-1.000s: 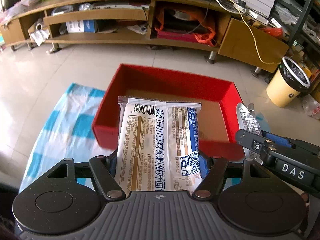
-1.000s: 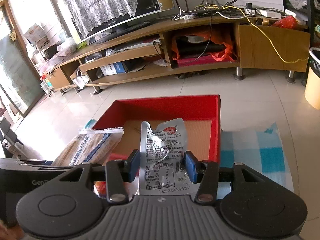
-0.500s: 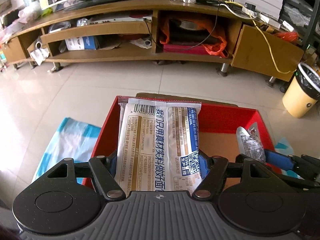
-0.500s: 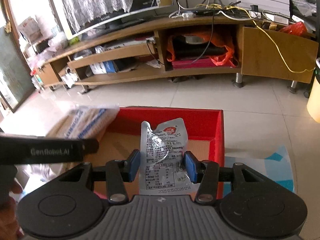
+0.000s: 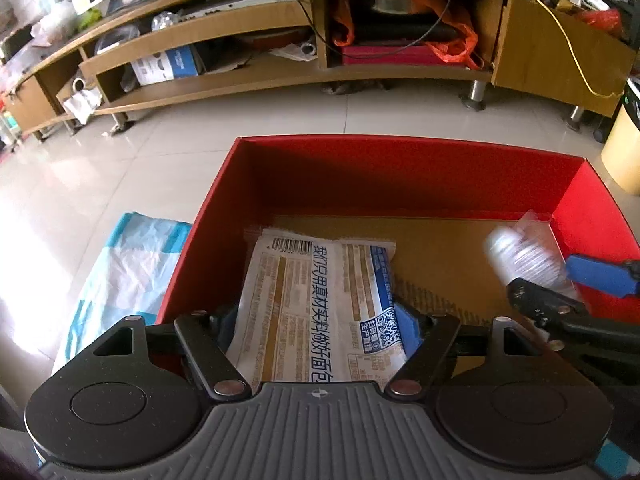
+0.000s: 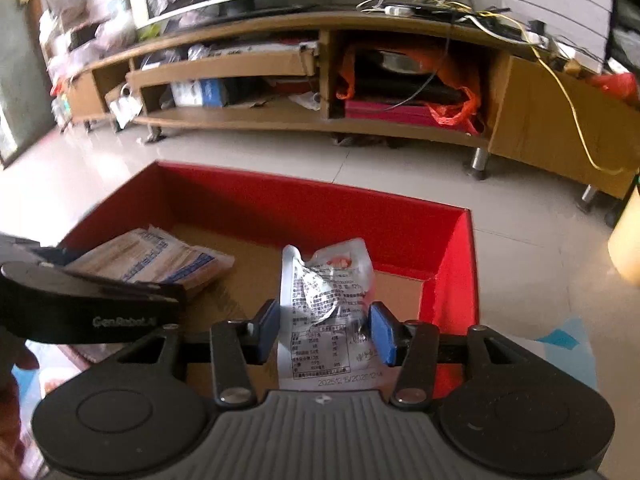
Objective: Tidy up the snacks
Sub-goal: 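Open left tool to drop the bread bag while right tool releases the sachet in the box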
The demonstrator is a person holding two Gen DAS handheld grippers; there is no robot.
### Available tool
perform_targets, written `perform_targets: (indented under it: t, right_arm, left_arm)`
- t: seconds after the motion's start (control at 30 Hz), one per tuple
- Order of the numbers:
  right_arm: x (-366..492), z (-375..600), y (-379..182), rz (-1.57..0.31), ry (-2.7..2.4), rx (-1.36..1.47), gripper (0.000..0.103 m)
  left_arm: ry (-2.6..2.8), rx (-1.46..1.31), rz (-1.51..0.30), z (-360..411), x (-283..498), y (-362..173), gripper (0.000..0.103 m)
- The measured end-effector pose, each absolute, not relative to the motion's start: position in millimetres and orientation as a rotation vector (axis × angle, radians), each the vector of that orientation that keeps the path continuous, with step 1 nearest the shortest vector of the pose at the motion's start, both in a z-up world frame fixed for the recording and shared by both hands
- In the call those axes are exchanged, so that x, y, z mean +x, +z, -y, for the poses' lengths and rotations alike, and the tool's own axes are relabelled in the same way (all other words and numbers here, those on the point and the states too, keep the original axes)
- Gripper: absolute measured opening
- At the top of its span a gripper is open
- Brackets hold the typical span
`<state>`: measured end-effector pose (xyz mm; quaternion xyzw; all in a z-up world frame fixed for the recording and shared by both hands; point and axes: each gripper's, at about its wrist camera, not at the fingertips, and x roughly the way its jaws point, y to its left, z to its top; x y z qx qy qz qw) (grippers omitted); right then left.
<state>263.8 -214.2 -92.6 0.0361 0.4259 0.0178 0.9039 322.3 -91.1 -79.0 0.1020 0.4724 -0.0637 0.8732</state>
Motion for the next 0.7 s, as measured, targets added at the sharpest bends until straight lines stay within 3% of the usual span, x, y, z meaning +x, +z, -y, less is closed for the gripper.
perform_targets:
  t: [0.33, 0.7]
  right_arm:
    - [262, 223, -79, -0.865, -0.007, 0.091, 0.046]
    - [206, 218, -29, -0.79, 0.016, 0.156, 0.047]
  left_arm:
    - [-0.121, 0.171, -0.972, 86, 319, -64, 0.084]
    - [-0.134, 0.156, -0.934, 66, 275, -15, 0.087]
